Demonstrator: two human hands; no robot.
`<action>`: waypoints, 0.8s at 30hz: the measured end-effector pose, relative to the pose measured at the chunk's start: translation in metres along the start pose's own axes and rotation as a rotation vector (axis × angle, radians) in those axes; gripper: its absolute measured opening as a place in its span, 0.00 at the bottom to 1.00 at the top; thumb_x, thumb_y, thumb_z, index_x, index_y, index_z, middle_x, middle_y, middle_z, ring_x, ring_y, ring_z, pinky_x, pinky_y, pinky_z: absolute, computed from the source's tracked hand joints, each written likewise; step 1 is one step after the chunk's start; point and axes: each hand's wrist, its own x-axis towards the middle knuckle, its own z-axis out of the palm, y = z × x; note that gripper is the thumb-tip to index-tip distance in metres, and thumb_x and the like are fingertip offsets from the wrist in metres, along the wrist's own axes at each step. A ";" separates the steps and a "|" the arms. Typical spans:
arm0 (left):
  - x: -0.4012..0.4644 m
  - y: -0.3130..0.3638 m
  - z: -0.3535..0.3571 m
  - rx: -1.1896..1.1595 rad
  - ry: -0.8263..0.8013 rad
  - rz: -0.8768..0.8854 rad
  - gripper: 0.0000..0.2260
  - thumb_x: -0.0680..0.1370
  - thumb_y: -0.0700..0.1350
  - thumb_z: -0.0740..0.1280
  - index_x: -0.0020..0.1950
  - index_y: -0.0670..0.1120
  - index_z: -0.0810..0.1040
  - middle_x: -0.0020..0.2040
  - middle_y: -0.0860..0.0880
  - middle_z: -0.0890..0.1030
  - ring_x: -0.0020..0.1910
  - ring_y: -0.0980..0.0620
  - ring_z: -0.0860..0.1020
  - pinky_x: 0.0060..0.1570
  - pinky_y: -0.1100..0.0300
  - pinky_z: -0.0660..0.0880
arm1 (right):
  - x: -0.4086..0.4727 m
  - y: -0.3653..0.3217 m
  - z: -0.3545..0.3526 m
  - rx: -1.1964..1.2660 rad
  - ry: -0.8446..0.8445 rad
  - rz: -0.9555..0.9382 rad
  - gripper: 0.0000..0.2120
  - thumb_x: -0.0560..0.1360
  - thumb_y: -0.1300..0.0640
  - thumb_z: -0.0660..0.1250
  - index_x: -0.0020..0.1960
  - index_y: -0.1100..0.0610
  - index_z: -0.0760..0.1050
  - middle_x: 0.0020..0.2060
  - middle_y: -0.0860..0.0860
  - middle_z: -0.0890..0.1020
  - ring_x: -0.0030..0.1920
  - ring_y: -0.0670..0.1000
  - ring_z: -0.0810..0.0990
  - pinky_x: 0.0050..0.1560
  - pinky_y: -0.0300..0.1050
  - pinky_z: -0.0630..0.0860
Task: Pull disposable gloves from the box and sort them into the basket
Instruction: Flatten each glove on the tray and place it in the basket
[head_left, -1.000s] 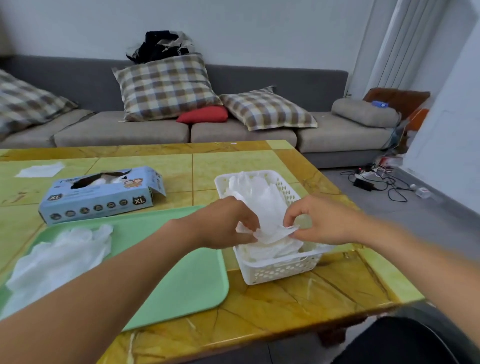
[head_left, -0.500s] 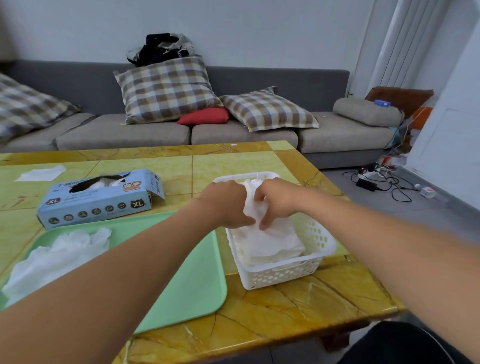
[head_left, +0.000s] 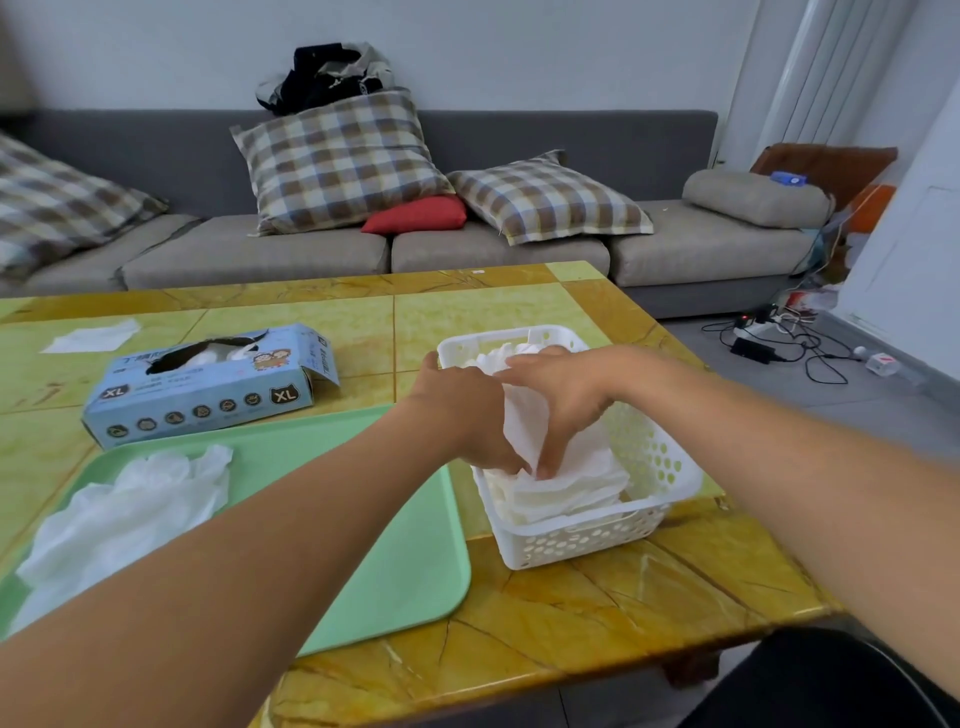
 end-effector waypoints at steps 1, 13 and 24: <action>0.000 0.003 0.000 0.006 -0.028 0.009 0.37 0.69 0.74 0.66 0.71 0.53 0.72 0.61 0.51 0.80 0.69 0.48 0.73 0.77 0.37 0.45 | -0.002 -0.002 0.001 -0.022 -0.049 -0.005 0.66 0.55 0.34 0.82 0.80 0.35 0.42 0.80 0.39 0.46 0.81 0.52 0.45 0.77 0.61 0.58; 0.029 0.024 0.010 0.210 -0.400 -0.052 0.54 0.61 0.82 0.62 0.81 0.63 0.46 0.83 0.53 0.53 0.81 0.38 0.48 0.63 0.20 0.34 | 0.050 -0.003 0.045 -0.179 -0.064 -0.002 0.61 0.68 0.41 0.78 0.80 0.40 0.33 0.79 0.47 0.32 0.80 0.59 0.34 0.75 0.67 0.56; -0.069 -0.123 0.002 -0.534 0.390 0.042 0.09 0.79 0.51 0.68 0.53 0.48 0.85 0.52 0.51 0.84 0.53 0.50 0.80 0.55 0.54 0.76 | -0.016 -0.108 -0.059 -0.312 0.282 0.055 0.27 0.72 0.43 0.76 0.66 0.52 0.77 0.56 0.51 0.82 0.56 0.55 0.81 0.56 0.52 0.79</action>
